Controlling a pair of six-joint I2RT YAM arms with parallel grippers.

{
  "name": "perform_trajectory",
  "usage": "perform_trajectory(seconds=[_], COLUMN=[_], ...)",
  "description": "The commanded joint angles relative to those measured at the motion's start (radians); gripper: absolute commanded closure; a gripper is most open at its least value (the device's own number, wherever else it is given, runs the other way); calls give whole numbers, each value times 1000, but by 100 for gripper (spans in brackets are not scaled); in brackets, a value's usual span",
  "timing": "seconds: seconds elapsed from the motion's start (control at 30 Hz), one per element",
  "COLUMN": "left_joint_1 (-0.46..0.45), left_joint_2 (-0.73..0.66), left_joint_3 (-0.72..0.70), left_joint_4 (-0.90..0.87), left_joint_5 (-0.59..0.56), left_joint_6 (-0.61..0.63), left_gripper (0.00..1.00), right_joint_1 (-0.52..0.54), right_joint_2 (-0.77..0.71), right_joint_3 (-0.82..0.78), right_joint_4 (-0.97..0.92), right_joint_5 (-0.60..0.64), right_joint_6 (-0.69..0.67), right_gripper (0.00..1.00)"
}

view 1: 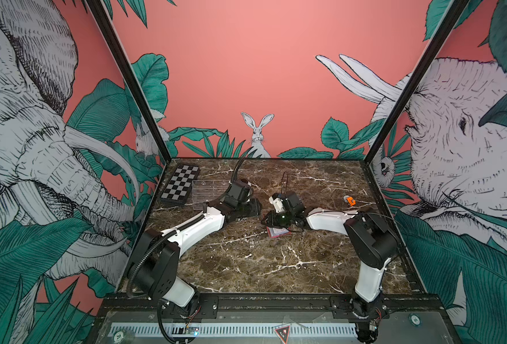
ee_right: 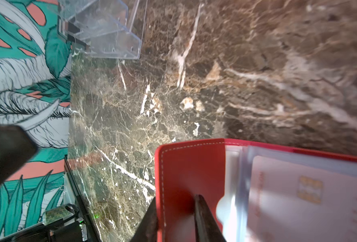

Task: Take the credit cards out of the card holder
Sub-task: Open the card holder at the center of the table.

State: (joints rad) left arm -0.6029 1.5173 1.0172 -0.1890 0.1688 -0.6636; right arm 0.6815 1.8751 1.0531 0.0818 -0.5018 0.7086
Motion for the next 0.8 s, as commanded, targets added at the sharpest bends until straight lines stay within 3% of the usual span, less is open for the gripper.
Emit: perform_trajectory(seconds=[0.0, 0.5, 0.77], left_joint_1=[6, 5, 5], left_joint_2=[27, 155, 159], left_joint_3=[19, -30, -60], left_joint_4=[45, 108, 66], left_joint_5=[69, 187, 202], left_joint_6=[-38, -76, -45], left_gripper=[54, 74, 78], right_joint_1=[13, 32, 33], right_joint_2=[31, 55, 42], right_joint_3=[11, -15, -18], right_joint_4=[-47, -22, -19], right_joint_5=[29, 58, 64], right_joint_6=[-36, -30, -27], right_gripper=[71, 64, 58])
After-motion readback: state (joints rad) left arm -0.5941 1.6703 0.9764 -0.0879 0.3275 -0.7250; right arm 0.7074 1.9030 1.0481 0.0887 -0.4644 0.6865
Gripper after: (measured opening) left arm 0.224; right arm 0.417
